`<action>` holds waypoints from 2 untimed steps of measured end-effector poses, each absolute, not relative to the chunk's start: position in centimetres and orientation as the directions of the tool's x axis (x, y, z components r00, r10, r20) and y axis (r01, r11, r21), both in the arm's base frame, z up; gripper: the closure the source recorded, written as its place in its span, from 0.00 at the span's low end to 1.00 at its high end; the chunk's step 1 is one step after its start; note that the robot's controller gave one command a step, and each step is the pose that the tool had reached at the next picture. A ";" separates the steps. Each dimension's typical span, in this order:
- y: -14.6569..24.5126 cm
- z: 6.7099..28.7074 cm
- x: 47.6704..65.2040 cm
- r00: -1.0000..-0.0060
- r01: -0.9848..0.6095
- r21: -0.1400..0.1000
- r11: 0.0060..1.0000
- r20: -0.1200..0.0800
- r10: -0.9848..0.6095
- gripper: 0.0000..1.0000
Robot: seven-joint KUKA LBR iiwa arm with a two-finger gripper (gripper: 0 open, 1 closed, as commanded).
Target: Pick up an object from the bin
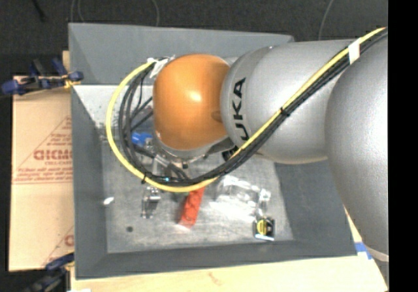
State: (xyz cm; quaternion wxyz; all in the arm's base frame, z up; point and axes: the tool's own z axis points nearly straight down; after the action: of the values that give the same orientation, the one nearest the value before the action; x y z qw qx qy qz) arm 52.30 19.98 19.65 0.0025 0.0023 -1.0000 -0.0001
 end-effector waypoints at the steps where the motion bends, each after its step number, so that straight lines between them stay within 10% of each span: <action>1: 13.7 12.3 57.4 -1.000 0.028 -0.004 1.000 0.002 0.028 0.00; 2: 6.3 9.3 52.2 -0.998 -0.067 -0.004 0.998 0.005 -0.067 0.00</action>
Offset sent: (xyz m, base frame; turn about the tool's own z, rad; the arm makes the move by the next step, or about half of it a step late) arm 0.0494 -0.0572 -0.0692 0.0261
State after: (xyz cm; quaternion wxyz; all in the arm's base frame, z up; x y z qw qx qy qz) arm 52.19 6.29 9.34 0.0023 0.0334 -0.9994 0.0021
